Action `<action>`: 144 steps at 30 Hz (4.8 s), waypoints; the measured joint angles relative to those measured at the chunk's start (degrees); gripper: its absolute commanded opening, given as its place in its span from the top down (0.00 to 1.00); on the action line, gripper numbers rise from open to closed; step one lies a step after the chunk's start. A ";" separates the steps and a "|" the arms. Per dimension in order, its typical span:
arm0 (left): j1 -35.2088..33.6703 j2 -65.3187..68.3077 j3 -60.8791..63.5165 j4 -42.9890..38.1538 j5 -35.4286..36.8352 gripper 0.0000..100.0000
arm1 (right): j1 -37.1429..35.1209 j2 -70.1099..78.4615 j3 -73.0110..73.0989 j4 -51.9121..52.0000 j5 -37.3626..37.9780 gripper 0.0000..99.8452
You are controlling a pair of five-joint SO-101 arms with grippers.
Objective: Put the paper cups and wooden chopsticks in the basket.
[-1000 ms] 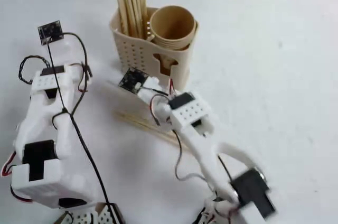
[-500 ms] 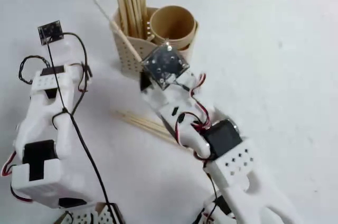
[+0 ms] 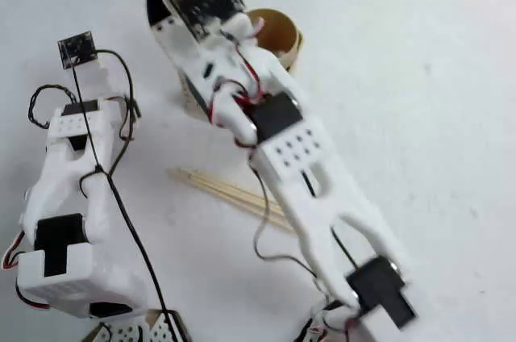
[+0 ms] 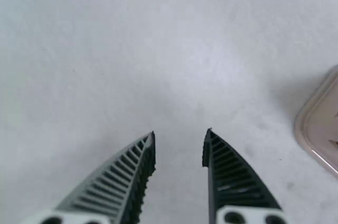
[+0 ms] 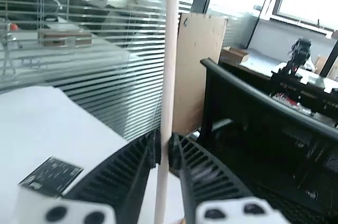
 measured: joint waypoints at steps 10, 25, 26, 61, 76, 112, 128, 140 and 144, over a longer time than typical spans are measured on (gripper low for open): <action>0.00 0.00 0.00 0.00 0.00 0.83 | 2.99 10.64 6.59 -23.65 0.00 0.98; 0.00 0.00 0.00 0.00 0.00 0.83 | 5.10 11.16 10.20 -20.40 0.00 0.82; 0.00 0.00 0.00 0.00 0.00 0.83 | 5.10 11.16 10.20 -19.25 0.00 0.84; -0.44 0.00 0.00 0.00 0.00 0.83 | -3.43 13.71 32.35 33.14 26.55 0.82; -0.44 0.00 0.00 0.00 0.00 0.83 | 2.37 14.42 32.79 29.19 26.55 0.98; -0.44 0.00 0.00 0.00 0.00 0.83 | 5.80 14.07 32.53 32.09 20.31 0.87; -0.44 0.00 0.00 0.00 0.00 0.83 | 5.10 9.49 37.71 31.12 22.59 0.88; -0.44 0.00 0.00 0.00 0.00 0.83 | 2.90 7.38 40.44 28.66 22.59 0.88; -0.44 0.00 0.00 0.00 0.00 0.83 | 2.55 6.42 41.32 28.57 22.59 0.88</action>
